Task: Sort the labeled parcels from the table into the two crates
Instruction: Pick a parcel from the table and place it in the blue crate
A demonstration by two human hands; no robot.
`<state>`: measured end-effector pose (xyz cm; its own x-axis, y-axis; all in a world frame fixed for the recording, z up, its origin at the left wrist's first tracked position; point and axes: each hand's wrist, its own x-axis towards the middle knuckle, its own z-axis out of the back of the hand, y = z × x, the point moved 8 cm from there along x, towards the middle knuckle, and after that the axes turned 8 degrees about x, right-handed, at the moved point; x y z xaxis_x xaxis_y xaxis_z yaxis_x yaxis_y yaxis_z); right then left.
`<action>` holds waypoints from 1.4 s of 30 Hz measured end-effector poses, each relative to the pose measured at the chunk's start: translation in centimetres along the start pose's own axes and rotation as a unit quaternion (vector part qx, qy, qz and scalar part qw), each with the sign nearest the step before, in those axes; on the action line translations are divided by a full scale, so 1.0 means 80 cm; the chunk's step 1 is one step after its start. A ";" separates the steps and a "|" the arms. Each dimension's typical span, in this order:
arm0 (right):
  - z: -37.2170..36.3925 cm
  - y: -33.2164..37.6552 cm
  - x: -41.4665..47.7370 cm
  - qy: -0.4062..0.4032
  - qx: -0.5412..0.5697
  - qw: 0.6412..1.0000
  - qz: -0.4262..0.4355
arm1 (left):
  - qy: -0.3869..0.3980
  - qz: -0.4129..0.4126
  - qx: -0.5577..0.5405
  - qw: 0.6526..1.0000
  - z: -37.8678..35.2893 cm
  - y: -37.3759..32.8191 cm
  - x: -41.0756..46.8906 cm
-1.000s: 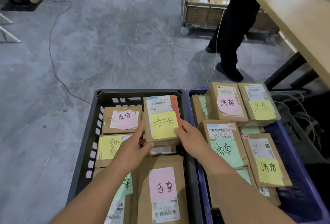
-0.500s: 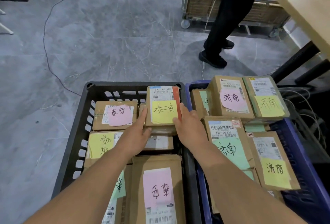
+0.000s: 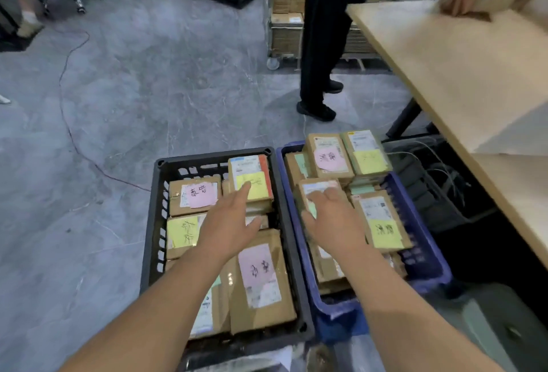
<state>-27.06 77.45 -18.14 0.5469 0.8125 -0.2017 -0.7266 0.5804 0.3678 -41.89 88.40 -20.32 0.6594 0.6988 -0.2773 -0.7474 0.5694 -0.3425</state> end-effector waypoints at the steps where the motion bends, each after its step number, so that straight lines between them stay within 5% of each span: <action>1: 0.016 -0.004 -0.019 -0.012 -0.003 1.000 -0.007 | -0.005 -0.020 0.017 1.000 0.007 -0.020 -0.011; 18: 0.243 -0.185 -0.359 -0.219 -0.008 0.971 -0.099 | -0.085 -0.223 0.023 0.971 0.044 -0.369 -0.207; 29: 0.297 -0.383 -0.619 -0.280 -0.026 0.936 -0.214 | -0.060 -0.366 0.036 0.928 -0.082 -0.630 -0.386; 42: 0.300 -0.560 -0.861 -0.331 -0.011 0.845 -0.420 | 0.017 -0.544 0.065 0.836 -0.228 -0.864 -0.548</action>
<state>-22.18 -5.85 1.10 0.9810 -0.0905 0.1717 0.0293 0.9435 0.3300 -17.67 10.47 -0.84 0.9551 -0.2756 0.1088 0.2959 0.9040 -0.3085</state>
